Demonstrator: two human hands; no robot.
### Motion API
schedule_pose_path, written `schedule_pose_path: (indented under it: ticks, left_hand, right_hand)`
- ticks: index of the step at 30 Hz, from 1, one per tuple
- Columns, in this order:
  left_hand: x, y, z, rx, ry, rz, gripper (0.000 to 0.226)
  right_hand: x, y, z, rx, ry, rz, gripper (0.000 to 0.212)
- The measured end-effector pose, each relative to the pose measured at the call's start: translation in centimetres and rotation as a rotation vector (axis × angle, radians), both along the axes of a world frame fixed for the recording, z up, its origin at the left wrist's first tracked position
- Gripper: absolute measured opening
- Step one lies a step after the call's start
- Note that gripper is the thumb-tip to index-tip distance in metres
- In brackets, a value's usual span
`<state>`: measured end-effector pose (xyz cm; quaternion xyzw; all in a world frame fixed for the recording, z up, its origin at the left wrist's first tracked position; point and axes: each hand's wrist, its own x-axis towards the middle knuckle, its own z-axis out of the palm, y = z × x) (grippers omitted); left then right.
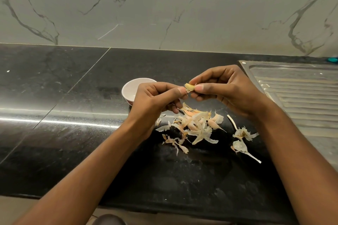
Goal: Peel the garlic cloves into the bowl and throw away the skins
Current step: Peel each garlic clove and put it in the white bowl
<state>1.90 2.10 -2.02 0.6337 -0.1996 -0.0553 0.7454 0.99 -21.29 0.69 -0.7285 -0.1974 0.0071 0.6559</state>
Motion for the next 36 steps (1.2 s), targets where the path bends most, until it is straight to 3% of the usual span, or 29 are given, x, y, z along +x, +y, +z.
schedule_pose_path:
  ticks: [3,26,36]
  left_hand:
    - [0.0,-0.2,0.0,-0.008,0.018,-0.005,0.029]
    - [-0.1,-0.1,-0.3,-0.006,0.033,-0.084,0.028]
    - [0.0,-0.1,-0.2,0.015,-0.008,0.01,0.018]
  right_hand:
    - [-0.1,0.1,0.0,-0.021,-0.013,0.012,0.026]
    - [0.0,0.3,0.3,-0.097,-0.019,-0.037,0.013]
    - [-0.3,-0.7,0.3,-0.256,-0.081,-0.044,0.015]
